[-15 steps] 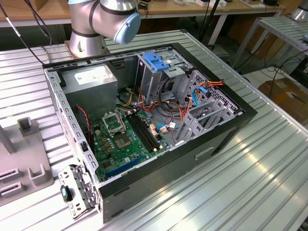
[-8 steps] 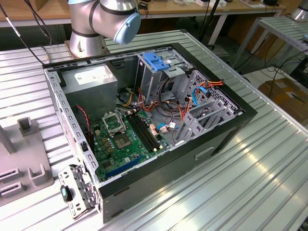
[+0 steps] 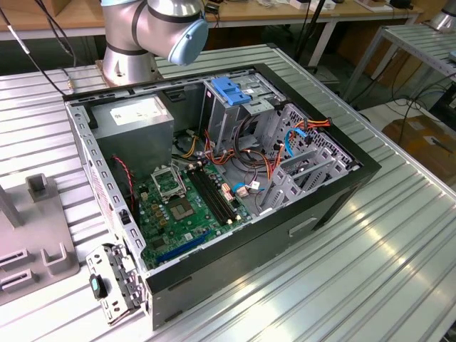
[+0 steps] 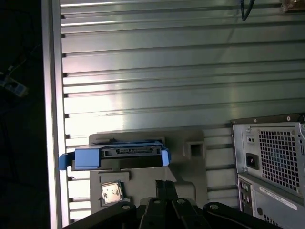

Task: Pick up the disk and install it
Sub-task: 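Reach for the disk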

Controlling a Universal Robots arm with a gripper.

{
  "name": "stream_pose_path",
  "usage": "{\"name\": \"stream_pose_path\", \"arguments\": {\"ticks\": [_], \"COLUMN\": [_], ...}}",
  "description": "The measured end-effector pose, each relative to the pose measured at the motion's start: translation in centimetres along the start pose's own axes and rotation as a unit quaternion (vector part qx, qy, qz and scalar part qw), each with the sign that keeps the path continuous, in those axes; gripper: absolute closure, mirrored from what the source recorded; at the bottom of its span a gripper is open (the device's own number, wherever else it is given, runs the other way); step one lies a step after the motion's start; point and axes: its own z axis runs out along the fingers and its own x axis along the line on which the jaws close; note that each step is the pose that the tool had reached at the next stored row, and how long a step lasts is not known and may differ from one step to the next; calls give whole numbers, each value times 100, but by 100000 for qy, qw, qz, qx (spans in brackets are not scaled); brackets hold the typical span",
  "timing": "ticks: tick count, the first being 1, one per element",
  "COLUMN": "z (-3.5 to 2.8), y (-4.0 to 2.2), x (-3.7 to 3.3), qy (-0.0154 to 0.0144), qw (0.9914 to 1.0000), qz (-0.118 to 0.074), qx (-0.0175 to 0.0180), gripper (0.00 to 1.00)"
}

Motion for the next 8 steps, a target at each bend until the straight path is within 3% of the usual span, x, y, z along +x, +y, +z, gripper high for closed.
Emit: {"name": "stream_pose_path", "arguments": {"ticks": [8], "z": [5], "y": [43], "x": [82], "qy": [-4], "qw": [100000], "qz": [1], "qx": [83], "gripper": [89]}}
